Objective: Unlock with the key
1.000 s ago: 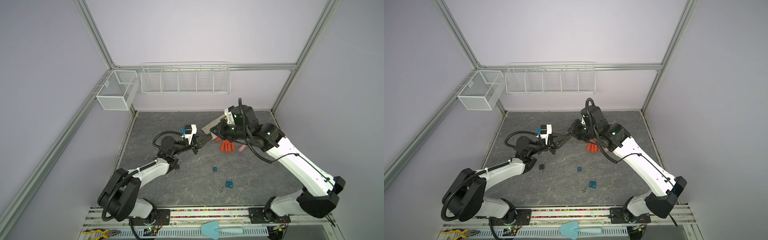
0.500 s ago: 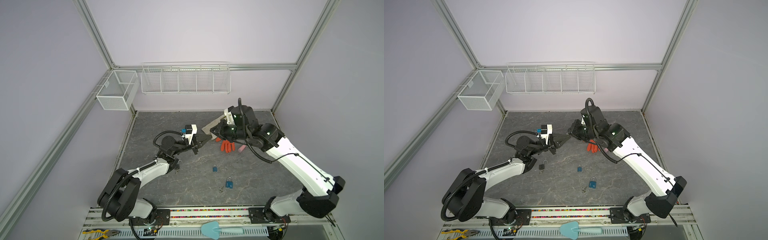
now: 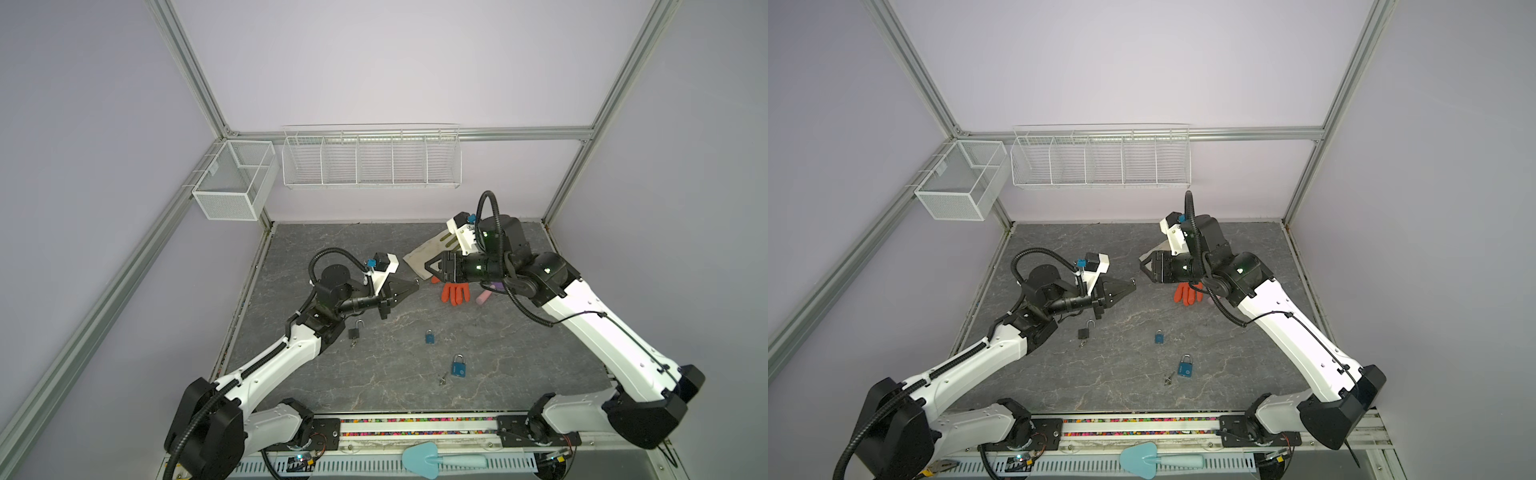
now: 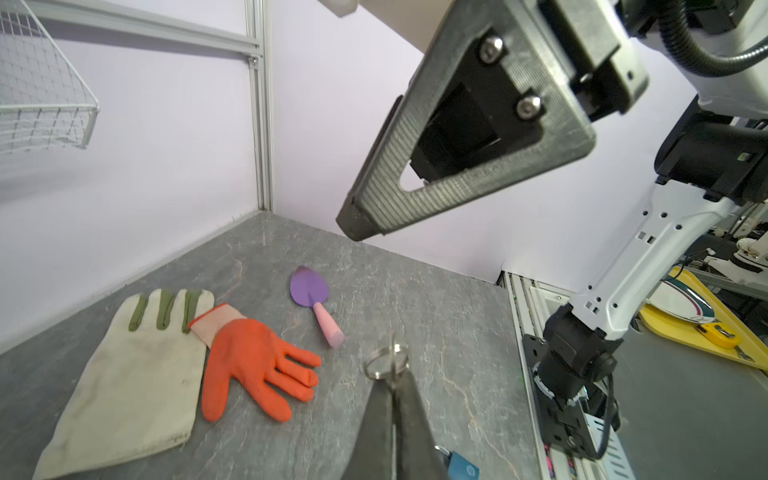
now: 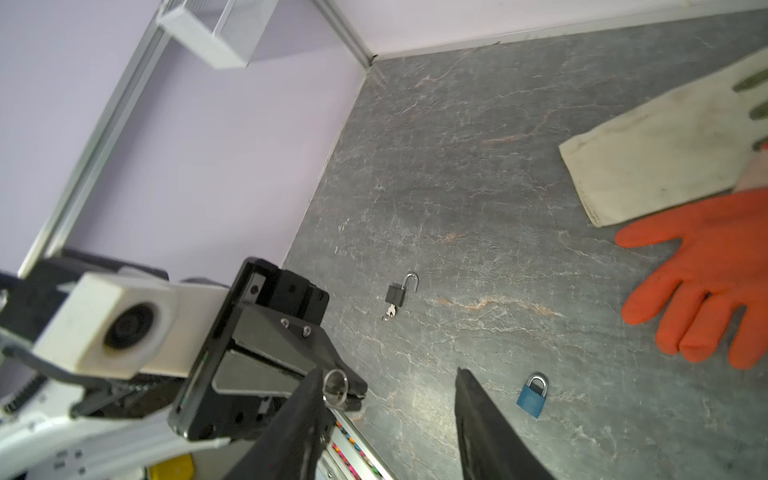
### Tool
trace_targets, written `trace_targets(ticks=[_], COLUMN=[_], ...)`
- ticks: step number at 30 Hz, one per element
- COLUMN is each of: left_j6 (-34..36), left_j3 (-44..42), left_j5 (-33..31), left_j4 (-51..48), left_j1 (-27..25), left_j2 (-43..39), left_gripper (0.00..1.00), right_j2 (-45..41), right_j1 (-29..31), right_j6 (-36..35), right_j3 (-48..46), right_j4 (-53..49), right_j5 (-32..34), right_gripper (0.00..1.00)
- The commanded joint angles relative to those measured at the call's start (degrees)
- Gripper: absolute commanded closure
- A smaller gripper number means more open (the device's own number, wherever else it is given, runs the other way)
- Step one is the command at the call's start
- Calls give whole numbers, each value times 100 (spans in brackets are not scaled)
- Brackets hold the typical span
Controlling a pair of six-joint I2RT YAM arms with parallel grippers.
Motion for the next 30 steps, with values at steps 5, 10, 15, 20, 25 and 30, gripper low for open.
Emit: trace_targets(ticks=[5, 10, 15, 20, 25, 30], left_j6=[681, 815, 940, 948, 1063, 1080], left_j3=[322, 359, 515, 589, 646, 718], left_j5=[-256, -204, -176, -116, -154, -50], left_j4=[-2114, -2320, -2472, -2380, -2355, -2311], left_j1=[-17, -52, -70, -127, -240, -254], left_j2=[-555, -726, -735, -663, -574, -553], left_gripper=[100, 100, 100, 100, 100, 100], right_j2=[-162, -120, 203, 449, 527, 716], right_j1=[-11, -2, 5, 61, 118, 128], right_j6=[-3138, -4139, -4653, -4906, -5096, -5292], right_j3=[-184, 64, 455, 588, 620, 862], right_j4=[-20, -413, -1030, -1207, -1205, -1604], right_j5=[-1898, -2458, -2558, -2494, -2334, -2258], right_gripper=[47, 53, 58, 59, 61, 67])
